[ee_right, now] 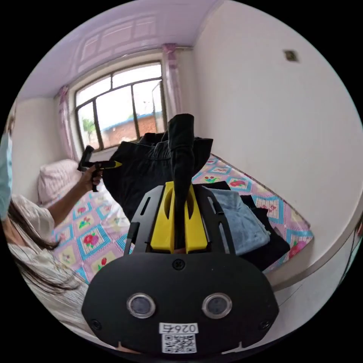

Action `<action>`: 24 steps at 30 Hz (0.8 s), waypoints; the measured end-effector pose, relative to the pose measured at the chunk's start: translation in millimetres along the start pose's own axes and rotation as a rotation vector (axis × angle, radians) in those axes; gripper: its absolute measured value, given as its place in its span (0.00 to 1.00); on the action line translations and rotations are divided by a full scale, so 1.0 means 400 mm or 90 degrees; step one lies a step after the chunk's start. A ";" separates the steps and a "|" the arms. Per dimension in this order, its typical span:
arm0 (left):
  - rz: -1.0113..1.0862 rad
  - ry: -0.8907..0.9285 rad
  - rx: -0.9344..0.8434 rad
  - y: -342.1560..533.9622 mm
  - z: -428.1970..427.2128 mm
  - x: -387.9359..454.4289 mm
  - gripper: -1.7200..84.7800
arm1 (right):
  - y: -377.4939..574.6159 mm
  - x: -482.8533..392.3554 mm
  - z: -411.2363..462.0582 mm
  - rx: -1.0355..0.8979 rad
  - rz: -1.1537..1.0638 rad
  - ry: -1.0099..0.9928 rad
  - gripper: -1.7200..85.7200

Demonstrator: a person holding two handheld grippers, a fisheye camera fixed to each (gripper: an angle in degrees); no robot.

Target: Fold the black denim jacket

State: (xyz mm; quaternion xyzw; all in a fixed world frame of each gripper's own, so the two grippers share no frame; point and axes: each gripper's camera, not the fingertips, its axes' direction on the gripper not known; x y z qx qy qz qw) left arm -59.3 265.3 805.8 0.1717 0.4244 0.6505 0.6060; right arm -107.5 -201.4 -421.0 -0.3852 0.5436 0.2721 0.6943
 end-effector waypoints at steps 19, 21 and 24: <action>-0.062 -0.041 -0.445 -0.394 1.069 -0.184 0.04 | 0.512 0.865 0.115 -0.065 0.566 -0.135 0.03; -0.094 -0.022 -0.393 -0.406 0.980 -0.217 0.02 | 0.480 0.823 0.064 -0.051 0.519 -0.091 0.01; -0.069 -0.008 -0.307 -0.402 0.856 -0.197 0.01 | 0.410 0.749 0.046 -0.030 0.440 -0.074 0.02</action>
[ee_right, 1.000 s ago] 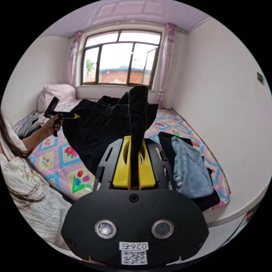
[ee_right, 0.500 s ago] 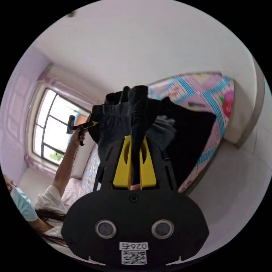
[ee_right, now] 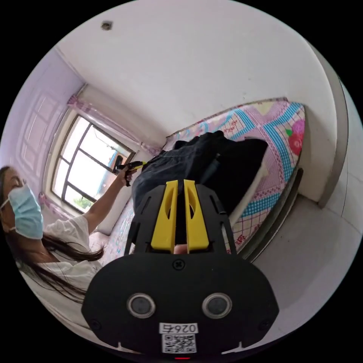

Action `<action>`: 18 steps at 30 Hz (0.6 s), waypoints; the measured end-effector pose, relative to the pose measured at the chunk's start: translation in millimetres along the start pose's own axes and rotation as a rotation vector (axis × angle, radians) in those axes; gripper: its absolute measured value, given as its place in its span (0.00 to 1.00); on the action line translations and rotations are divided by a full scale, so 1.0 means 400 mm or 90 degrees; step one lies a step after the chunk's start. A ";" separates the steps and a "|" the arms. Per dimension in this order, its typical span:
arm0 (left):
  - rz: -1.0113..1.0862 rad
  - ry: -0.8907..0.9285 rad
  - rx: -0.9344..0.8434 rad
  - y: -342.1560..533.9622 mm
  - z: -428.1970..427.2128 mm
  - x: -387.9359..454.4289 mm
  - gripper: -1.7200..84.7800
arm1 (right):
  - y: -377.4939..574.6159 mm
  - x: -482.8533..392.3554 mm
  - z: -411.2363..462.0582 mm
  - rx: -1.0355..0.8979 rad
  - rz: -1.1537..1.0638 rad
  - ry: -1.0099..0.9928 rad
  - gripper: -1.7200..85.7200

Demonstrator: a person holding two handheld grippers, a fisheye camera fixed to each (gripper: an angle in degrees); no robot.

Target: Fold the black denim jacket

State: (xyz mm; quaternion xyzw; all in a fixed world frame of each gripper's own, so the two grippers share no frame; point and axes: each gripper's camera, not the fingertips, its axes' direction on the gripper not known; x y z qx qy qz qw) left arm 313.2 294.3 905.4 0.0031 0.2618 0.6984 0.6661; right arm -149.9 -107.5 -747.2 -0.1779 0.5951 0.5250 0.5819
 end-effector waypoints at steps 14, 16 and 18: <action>-0.294 0.397 0.430 0.320 -0.336 -0.307 0.01 | 0.113 0.015 0.105 -0.077 -0.072 0.061 0.01; -0.324 0.377 0.472 0.406 -0.409 -0.325 0.01 | 0.138 0.001 0.078 -0.078 -0.091 0.107 0.01; -0.343 0.326 0.458 0.489 -0.474 -0.328 0.01 | 0.178 -0.033 0.038 -0.063 -0.110 0.148 0.01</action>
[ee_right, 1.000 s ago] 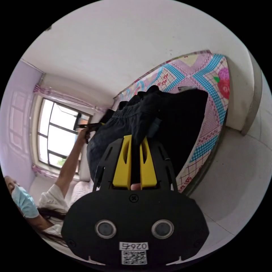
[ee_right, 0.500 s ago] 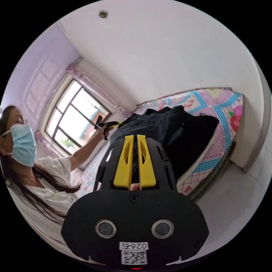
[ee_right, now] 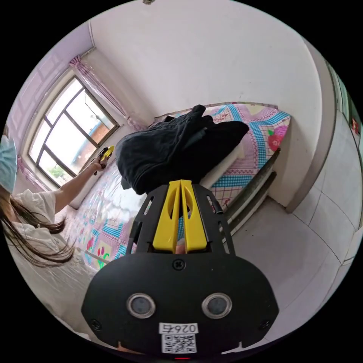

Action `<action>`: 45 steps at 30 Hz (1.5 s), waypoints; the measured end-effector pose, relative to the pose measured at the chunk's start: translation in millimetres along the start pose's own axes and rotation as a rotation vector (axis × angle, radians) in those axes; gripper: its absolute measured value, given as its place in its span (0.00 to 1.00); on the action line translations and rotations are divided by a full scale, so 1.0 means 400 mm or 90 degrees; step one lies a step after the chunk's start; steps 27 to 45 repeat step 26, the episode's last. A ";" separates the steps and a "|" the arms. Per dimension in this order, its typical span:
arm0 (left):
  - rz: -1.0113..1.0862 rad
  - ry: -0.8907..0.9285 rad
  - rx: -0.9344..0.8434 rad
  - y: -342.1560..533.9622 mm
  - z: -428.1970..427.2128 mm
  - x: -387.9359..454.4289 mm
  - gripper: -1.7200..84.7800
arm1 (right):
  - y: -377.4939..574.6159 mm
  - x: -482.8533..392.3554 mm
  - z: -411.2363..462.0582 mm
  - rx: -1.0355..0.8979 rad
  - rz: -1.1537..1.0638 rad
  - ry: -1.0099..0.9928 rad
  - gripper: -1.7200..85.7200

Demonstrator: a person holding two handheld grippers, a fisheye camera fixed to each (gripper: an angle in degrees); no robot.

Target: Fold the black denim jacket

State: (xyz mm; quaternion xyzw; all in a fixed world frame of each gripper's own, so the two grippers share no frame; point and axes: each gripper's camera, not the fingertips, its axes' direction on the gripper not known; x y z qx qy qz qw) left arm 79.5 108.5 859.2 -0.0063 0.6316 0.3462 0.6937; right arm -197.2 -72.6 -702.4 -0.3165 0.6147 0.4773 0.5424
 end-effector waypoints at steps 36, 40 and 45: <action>-0.352 -0.191 0.624 1.703 -1.833 0.383 0.01 | 0.546 -1.136 0.475 -0.430 -0.433 -0.445 0.01; -0.352 -0.191 0.624 1.703 -1.833 0.383 0.01 | 0.546 -1.136 0.475 -0.430 -0.433 -0.445 0.01; -0.352 -0.191 0.624 1.703 -1.833 0.383 0.01 | 0.546 -1.136 0.475 -0.430 -0.433 -0.445 0.01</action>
